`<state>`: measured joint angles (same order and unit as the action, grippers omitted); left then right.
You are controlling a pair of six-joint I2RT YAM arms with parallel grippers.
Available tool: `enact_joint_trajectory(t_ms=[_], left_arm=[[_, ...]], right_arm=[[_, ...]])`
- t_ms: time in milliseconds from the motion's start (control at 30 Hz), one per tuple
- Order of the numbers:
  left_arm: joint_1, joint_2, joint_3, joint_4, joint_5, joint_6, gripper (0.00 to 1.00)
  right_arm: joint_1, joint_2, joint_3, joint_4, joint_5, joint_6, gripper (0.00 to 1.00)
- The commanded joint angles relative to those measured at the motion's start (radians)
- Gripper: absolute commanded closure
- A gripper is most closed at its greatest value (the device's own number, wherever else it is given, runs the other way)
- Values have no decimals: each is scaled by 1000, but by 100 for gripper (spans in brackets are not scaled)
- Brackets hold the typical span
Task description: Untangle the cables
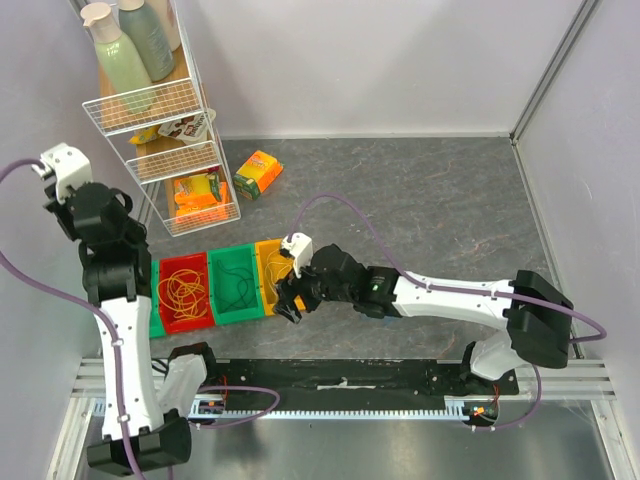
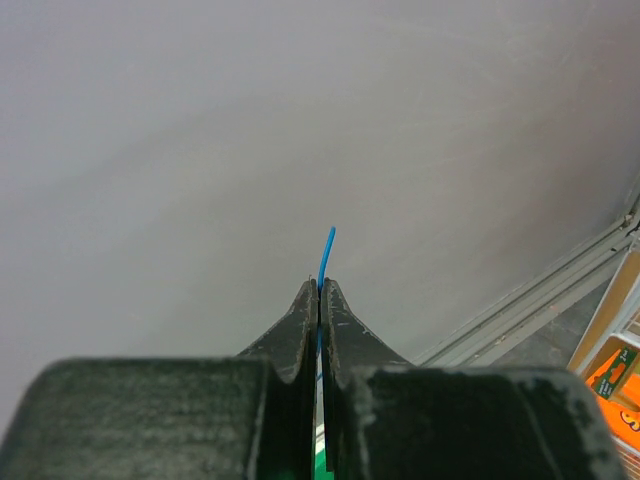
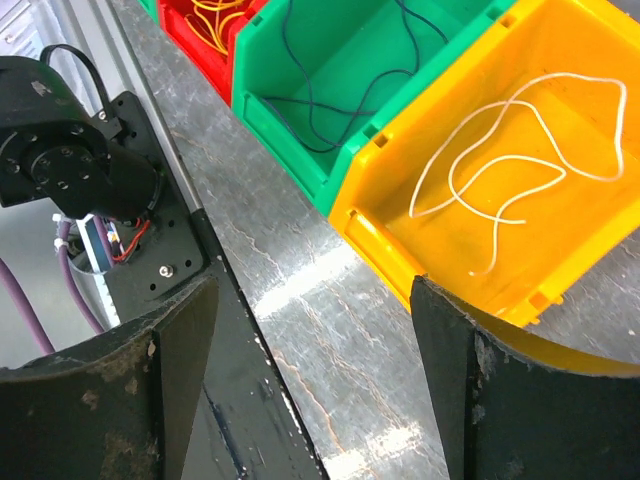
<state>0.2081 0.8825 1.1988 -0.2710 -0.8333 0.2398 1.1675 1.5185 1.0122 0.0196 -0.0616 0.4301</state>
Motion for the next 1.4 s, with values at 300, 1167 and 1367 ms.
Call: enact_joint_trajectory(t_ms=[300, 1167, 1367], left_arm=[[16, -188, -321, -103, -132, -437, 98], [80, 16, -403, -585, -41, -1159, 23], [65, -143, -337, -365, 314, -995, 9]], right_arm=[[-11, -148, -136, 46, 5, 15, 15], [-17, -616, -463, -62, 241, 58, 14], [-51, -681, -457, -217, 483, 133, 12]])
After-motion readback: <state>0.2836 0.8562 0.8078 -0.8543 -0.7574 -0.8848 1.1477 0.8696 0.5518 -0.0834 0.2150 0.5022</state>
